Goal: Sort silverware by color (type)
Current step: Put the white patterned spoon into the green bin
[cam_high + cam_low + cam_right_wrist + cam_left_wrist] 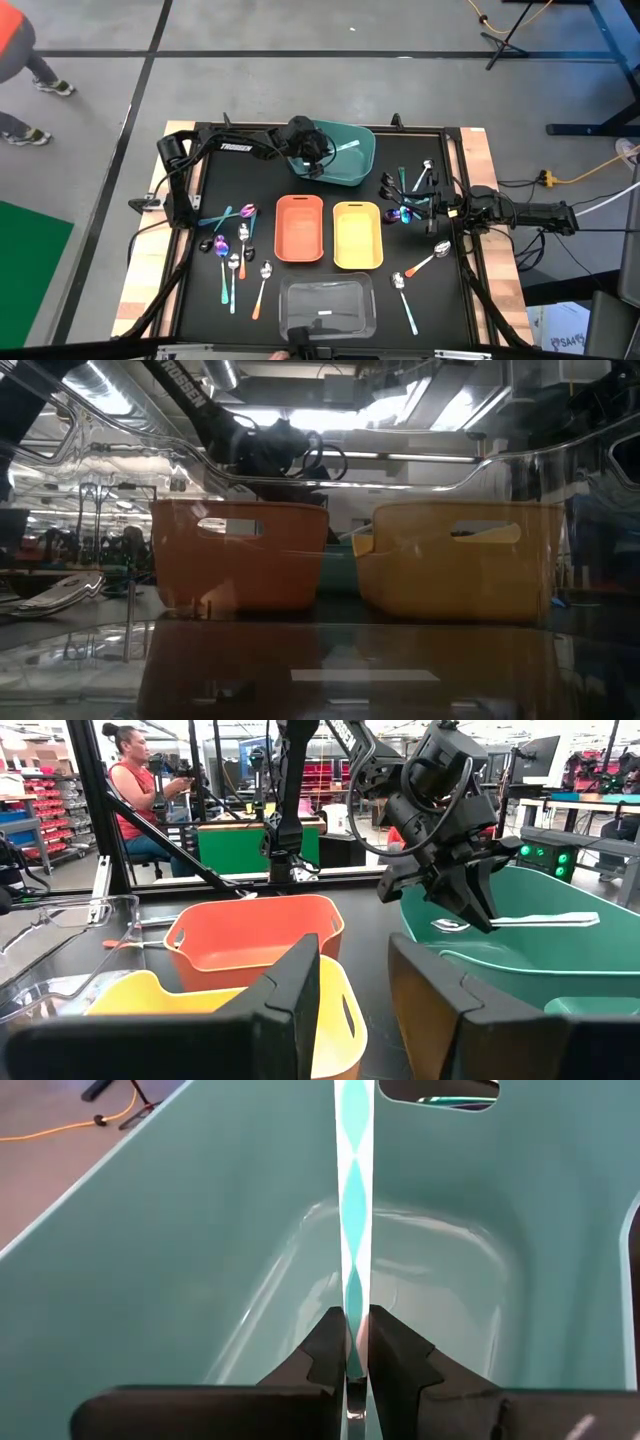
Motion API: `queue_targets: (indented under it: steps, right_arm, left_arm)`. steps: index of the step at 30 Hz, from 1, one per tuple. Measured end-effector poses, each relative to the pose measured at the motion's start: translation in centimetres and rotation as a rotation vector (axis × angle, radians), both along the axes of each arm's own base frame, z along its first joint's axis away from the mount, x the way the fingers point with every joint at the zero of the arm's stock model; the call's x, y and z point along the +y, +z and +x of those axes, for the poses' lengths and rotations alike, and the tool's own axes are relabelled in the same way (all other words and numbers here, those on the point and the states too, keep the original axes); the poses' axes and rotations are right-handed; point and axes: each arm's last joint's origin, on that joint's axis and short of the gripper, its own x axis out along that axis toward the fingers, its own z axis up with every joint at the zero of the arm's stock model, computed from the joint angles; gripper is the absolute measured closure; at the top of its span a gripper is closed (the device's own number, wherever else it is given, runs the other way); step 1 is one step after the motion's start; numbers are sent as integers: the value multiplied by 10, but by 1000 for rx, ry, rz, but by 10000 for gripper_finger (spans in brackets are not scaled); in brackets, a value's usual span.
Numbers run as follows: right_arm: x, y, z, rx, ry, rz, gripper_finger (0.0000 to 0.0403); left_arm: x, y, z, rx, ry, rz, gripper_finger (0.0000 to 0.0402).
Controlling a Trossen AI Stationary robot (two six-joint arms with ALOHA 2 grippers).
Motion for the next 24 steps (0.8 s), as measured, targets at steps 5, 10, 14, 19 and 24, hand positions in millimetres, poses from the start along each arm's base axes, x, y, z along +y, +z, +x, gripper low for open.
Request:
queue_targets:
  steps: [5, 10, 14, 19, 24]
  right_arm:
    - [0, 0, 0, 0, 0, 0, 291]
    - [0, 0, 0, 0, 0, 0, 291]
    - [0, 0, 0, 0, 0, 0, 291]
    - [0, 0, 0, 0, 0, 0, 291]
    - [0, 0, 0, 0, 0, 0, 291]
  left_arm:
    - [0, 0, 0, 0, 0, 0, 368]
    - [0, 0, 0, 0, 1, 1, 348]
    - [0, 0, 0, -1, 1, 1, 337]
    - [0, 0, 0, -1, 1, 2, 333]
    - [0, 0, 0, -2, 1, 2, 333]
